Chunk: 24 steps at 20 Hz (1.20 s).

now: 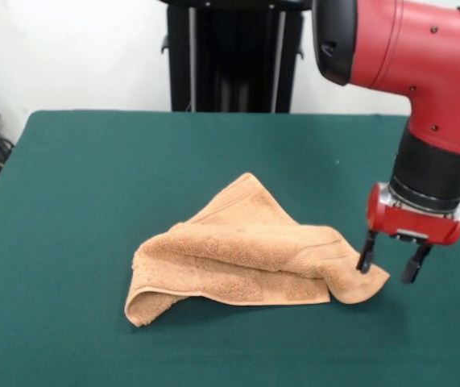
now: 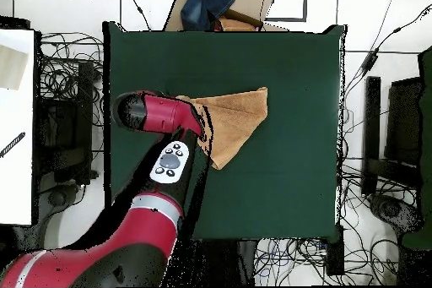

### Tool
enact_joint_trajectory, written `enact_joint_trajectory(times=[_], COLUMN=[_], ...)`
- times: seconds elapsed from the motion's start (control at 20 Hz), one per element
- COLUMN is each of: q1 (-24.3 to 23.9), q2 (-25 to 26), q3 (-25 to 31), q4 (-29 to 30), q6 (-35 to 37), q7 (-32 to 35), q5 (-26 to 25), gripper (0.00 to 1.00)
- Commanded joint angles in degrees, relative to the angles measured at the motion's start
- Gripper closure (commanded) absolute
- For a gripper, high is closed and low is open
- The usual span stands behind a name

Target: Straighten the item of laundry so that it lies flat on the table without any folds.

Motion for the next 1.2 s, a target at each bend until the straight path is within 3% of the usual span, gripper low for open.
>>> enact_joint_trajectory(times=[0.05, 1.2], q1=[-1.9, -2.1], q2=[3.4, 3.3], q3=[8.7, 8.3], q4=[7.4, 5.3], q6=[-1.0, 1.9], q7=[8.2, 7.9], q5=[-1.4, -1.8], gripper=[0.0, 0.0])
